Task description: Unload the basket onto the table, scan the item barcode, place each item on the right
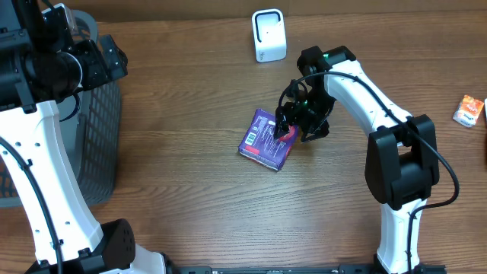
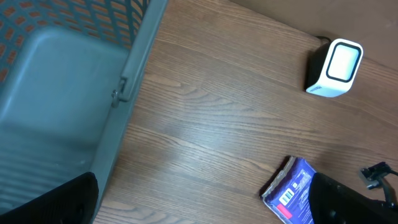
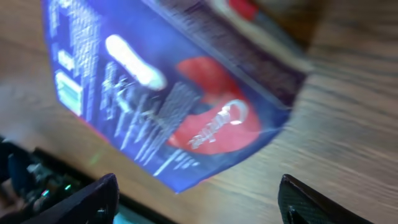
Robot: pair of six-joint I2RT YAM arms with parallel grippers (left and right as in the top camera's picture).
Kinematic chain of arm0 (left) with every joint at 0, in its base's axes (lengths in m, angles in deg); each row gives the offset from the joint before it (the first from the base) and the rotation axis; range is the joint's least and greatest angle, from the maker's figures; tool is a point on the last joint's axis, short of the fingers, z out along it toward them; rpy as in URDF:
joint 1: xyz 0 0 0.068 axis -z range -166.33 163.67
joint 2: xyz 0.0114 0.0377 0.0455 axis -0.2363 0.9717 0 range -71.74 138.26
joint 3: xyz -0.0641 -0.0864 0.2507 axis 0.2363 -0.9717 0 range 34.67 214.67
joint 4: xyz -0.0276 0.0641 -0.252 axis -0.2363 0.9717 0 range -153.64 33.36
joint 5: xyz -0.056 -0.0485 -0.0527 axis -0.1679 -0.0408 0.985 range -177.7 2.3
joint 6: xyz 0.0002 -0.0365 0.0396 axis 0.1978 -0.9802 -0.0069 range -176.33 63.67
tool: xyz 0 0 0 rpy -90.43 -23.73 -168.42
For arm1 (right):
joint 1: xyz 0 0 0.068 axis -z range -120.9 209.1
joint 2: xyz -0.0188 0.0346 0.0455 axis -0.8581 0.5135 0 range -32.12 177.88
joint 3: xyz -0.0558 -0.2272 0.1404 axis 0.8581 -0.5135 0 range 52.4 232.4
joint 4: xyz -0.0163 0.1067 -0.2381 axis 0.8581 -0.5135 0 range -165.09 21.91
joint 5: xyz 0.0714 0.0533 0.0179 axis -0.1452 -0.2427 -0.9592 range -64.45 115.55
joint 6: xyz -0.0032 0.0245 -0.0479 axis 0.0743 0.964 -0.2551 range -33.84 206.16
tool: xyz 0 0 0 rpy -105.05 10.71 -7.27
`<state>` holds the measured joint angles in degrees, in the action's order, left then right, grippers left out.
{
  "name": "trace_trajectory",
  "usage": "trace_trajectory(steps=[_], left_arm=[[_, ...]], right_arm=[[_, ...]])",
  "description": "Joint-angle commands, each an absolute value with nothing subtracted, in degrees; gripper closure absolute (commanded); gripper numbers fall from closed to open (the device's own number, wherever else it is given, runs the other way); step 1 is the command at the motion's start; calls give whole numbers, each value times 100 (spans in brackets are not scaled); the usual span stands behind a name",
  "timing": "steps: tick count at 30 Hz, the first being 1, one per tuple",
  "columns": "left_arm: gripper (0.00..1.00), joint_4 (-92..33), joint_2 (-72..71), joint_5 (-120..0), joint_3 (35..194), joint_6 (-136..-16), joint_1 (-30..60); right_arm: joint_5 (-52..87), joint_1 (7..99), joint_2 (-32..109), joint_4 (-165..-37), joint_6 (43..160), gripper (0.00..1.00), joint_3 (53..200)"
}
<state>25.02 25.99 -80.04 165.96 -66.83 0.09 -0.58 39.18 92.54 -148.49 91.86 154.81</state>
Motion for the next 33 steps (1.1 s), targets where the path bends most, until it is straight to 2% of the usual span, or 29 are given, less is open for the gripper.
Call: trace_trajectory(steps=[1, 3, 6, 12, 20, 24, 29, 33], left_arm=[[0, 2483, 2575, -8046, 16672, -6662, 19], [0, 2483, 2575, -8046, 16672, -6659, 19], [0, 2481, 2575, -8046, 16672, -6659, 19], [0, 2483, 2575, -8046, 16672, -6662, 19], [0, 2483, 2575, -8046, 16672, -6659, 19], [0, 2483, 2575, -8046, 16672, -6662, 19], [0, 2483, 2575, -8046, 16672, -6662, 19], [0, 2483, 2575, -8046, 16672, -6659, 19]], right_arm=[[843, 3669, 8714, -14814, 9380, 13, 15470], [1669, 3411, 8539, -14842, 9612, 11, 15470], [2729, 3009, 8399, -14869, 10084, 0, 15470], [2814, 2989, 8410, -14514, 10845, 0, 15457], [1398, 3813, 8415, -13835, 10816, 0, 15151], [519, 4219, 8415, -13323, 10362, 0, 14689], [-784, 4451, 8417, -11811, 10224, 15, 13715], [-993, 4396, 8417, -11026, 10219, 15, 13247]])
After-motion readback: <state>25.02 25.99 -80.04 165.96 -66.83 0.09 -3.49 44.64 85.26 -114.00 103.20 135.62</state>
